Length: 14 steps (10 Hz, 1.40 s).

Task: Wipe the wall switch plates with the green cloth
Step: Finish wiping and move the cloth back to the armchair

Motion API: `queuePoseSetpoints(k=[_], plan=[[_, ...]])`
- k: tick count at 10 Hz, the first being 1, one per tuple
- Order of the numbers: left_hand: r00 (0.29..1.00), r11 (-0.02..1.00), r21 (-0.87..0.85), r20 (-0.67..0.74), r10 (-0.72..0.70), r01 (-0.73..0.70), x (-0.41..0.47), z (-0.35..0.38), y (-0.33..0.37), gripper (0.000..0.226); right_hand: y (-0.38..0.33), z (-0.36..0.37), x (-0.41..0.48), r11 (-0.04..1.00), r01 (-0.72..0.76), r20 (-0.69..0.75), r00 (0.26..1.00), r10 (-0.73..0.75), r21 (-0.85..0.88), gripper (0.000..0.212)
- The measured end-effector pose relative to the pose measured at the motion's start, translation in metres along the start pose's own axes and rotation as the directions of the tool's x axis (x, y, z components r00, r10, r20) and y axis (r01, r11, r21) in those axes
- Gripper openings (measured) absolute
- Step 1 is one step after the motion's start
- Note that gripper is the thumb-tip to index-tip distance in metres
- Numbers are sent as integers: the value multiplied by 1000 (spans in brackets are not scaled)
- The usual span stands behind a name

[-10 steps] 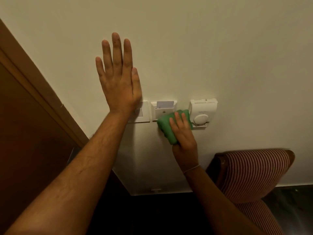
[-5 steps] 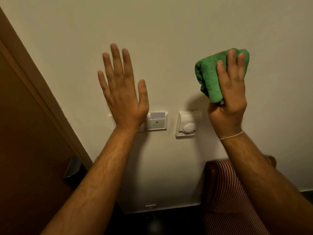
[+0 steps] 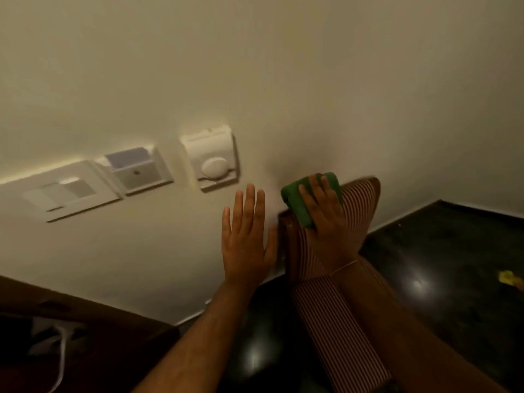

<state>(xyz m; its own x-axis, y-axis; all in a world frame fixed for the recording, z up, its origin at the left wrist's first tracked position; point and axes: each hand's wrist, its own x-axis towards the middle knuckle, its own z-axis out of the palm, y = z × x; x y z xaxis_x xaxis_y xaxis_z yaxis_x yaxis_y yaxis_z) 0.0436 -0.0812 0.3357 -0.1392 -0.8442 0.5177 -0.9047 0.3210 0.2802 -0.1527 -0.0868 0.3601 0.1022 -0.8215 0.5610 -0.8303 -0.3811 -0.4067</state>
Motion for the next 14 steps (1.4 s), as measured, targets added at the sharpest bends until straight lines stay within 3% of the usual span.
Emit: queuePoseSetpoints(k=[2,5,7,9,13,14], plan=[[954,999,-29,296,44,-37,-62,90,30,77,80,42,-114,980,-182,275,941,197,-77,60],[825,996,-57,558,89,-69,-141,208,28,72,178,122,-242,890,-421,540,714,445,-176,62],[779,992,-43,615,120,-118,-178,275,12,71,230,185,-296,828,-492,626,564,540,-271,73],[702,998,5,711,37,-58,-208,318,7,76,252,227,-329,767,-543,638,465,614,-343,74],[630,998,26,776,14,-55,-233,314,-9,78,238,236,-336,745,-475,733,263,628,-468,102],[647,998,25,762,22,-63,-222,303,-3,77,229,226,-324,743,-490,706,309,637,-456,101]])
